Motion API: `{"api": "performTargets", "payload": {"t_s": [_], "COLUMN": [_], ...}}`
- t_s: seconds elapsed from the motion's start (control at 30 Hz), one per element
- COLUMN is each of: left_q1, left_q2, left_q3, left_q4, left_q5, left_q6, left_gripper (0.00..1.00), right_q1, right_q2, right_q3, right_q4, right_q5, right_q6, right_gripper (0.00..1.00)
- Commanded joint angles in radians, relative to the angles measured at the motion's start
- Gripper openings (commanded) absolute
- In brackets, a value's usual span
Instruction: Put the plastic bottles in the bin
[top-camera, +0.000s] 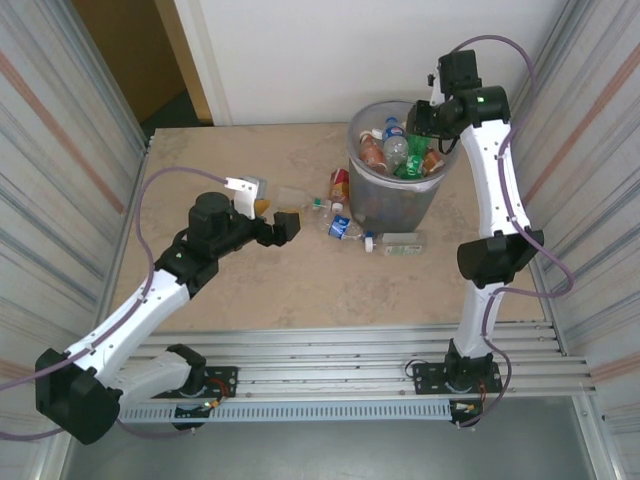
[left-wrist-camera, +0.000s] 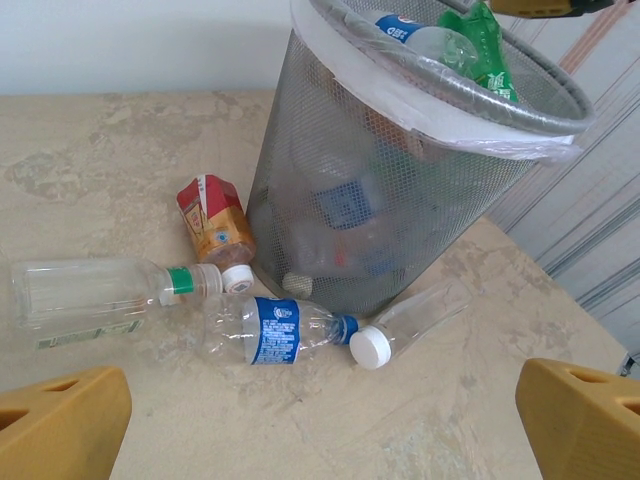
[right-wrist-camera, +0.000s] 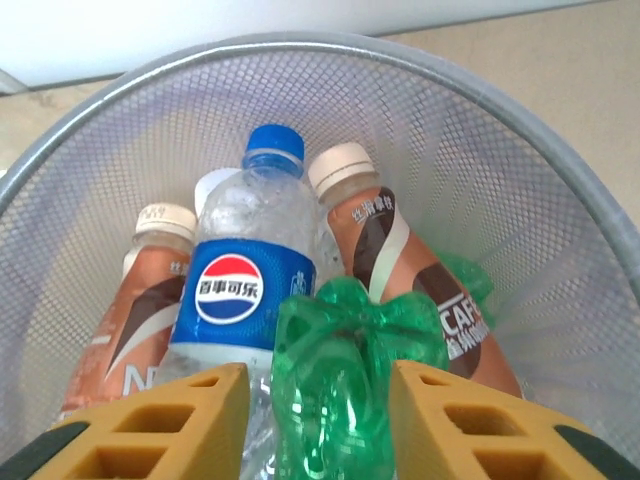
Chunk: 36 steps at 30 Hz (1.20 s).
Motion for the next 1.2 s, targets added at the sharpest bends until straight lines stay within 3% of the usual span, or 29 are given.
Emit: {"api": "performTargets", "payload": {"t_s": [0.0, 0.3, 0.67, 0.77, 0.93, 1.17], "left_q1": [0.006, 0.006, 0.006, 0.006, 0.01, 0.029], "left_q2": [-0.012, -0.005, -0.019, -0.022, -0.022, -0.02], "left_q3": [-0.012, -0.008, -0.015, -0.016, -0.023, -0.071], "left_q4": [0.029, 0.033, 0.034, 0.032, 0.026, 0.05], "left_q5": [0.013, 0.02, -0.05, -0.082, -0.146, -0.222], "left_q6": [-0.016, -0.017, -0.034, -0.036, -0.048, -0.104], "left_gripper": [0.99, 0.99, 0.99, 0.99, 0.99, 0.99], "right_q1": [-0.005, -0.003, 0.013, 0.025, 0.026, 0.067], "right_q2": [0.023, -0.067, -0.239, -0.348, -0.61, -0.975], "right_q3": [-0.016, -0.147, -0.21, -0.341, -0.711, -1.238], "right_q4": [0.012, 0.085, 0.107, 0.142, 0.242, 0.326], "right_q5": [-0.019, -0.036, 0.0, 0.046, 0.112, 0.15], "right_q6": [0.011, 0.018, 0.048, 0.095, 0.234, 0.548], "right_gripper": [0.38, 0.43, 0.7, 0.77, 0.86, 0.94]}}
